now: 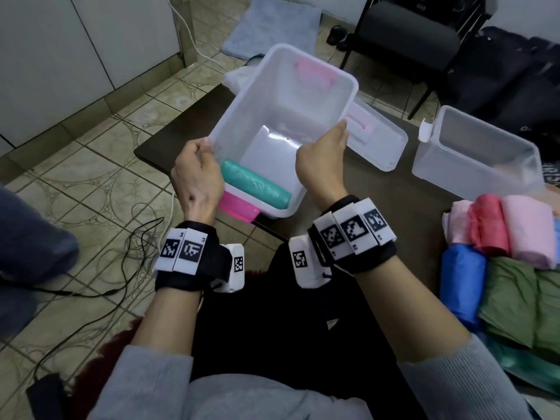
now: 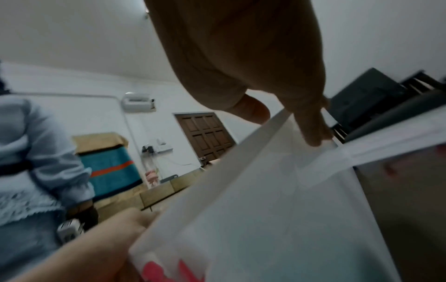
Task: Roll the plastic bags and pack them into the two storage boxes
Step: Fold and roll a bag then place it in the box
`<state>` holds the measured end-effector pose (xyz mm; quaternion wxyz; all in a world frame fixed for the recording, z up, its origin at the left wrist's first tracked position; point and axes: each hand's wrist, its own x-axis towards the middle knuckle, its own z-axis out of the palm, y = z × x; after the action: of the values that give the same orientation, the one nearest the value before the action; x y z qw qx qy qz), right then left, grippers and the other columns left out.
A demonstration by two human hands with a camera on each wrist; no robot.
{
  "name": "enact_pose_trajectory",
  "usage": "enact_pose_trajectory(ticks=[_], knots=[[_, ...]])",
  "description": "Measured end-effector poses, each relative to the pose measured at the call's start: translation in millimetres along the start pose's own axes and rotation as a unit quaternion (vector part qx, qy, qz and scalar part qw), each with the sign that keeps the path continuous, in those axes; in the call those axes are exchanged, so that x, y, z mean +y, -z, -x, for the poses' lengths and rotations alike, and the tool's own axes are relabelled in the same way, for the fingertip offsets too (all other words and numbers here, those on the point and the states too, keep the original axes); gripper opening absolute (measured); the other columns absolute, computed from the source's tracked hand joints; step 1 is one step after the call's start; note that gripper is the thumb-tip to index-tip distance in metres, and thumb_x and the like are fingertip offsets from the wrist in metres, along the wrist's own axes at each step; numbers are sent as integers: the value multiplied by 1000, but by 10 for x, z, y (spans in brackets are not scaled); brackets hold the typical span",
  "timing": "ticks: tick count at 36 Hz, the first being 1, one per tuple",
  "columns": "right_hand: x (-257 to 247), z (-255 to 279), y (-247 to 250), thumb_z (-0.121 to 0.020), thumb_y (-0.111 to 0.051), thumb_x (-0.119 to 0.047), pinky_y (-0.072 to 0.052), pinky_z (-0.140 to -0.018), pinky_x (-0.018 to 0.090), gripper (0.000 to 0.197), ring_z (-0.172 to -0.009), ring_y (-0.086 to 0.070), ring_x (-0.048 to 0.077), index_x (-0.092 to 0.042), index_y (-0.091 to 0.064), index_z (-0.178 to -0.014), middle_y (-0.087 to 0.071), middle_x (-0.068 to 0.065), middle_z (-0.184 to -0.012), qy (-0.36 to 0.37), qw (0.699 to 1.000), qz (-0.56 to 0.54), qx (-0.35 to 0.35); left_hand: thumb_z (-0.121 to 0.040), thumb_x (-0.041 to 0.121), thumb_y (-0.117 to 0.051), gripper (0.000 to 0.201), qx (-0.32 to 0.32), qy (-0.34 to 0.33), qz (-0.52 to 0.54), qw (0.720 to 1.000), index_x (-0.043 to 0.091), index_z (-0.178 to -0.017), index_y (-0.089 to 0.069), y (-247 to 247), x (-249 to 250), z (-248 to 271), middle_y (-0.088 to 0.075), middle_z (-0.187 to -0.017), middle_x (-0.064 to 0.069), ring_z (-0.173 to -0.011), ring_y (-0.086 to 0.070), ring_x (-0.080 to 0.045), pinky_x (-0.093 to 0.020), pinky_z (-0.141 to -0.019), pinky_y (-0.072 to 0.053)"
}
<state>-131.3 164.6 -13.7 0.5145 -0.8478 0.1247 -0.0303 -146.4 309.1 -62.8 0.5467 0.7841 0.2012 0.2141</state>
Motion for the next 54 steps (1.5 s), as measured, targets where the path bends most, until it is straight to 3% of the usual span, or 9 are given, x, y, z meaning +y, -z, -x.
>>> enact_pose_trajectory(ticks=[6,16,23,27,29,31,37,44,54], knots=[[31,-95,58,-85,-39,2,-41,-103,38,67,-122,-48,28,-4,-16,-147,-48,14,-136,-59,998,-30,-15,-101,31,-37,35,-22,30,-55,998,10,-109,-63,-33,96,-117,-60,-104,-1,-97,-54,-16,-22,-79,-38],[131,-236,105,-87,-39,1,-40,-79,26,46,-96,-51,18,-4,-38,-133,-57,7,-117,-43,997,-54,-14,-101,33,-33,39,-80,75,-112,988,11,-121,-58,-56,199,-243,-59,-123,-10,-113,-54,-27,-29,-85,-38],[160,-224,138,-92,-37,-3,-40,-101,30,50,-120,-50,22,-4,-31,-142,-51,9,-135,-31,998,-52,-35,-99,30,-35,35,-71,75,-136,985,14,-126,-51,-85,224,-231,-52,-131,-10,-118,-51,-25,-34,-93,-41],[258,-244,173,-91,-45,-9,-43,-103,44,44,-115,-56,25,-6,-40,-134,-58,9,-126,-21,996,-68,-51,-93,24,-48,41,7,-39,-139,989,9,-131,-45,-162,313,-99,-36,-142,-11,-132,-34,-24,-35,-110,-30],[254,-201,258,-91,-47,-12,-42,-103,39,50,-112,-57,23,-7,-34,-139,-59,7,-123,-33,994,-86,-59,-89,17,-47,39,15,-132,-98,986,8,-127,-48,-239,474,60,-36,-142,-10,-135,-31,-22,-29,-112,-25],[257,-154,384,-96,-45,-14,-40,-96,22,59,-113,-54,17,-7,-18,-148,-56,5,-122,-62,993,-80,-60,-88,13,-46,36,-13,-194,-54,979,9,-124,-50,-348,671,263,-40,-140,-9,-134,-33,-20,-27,-111,-25],[505,-189,806,-96,-49,-17,-33,-102,21,62,-131,-42,19,-5,-19,-149,-43,12,-143,-78,997,-22,-1,-89,8,-50,31,-158,-258,5,953,8,-119,-55,-806,912,805,-52,-126,-6,-123,-44,-15,-1,-95,-19],[940,-71,1490,-93,-53,-18,-40,-105,36,42,-123,-51,23,-6,-50,-133,-55,10,-132,-97,987,120,40,-94,21,-51,47,-359,-205,-119,903,5,-137,-38,-1332,589,1256,-41,-140,-13,-131,-37,-24,-27,-108,-24],[1472,299,2166,-96,-40,-23,-30,-103,44,43,-131,-29,39,-6,-39,-136,-36,25,-139,-260,882,363,151,-94,45,-46,82,-511,-161,-323,780,16,-151,5,-1760,205,1615,5,-157,-18,-145,6,-34,-49,-115,-1]])
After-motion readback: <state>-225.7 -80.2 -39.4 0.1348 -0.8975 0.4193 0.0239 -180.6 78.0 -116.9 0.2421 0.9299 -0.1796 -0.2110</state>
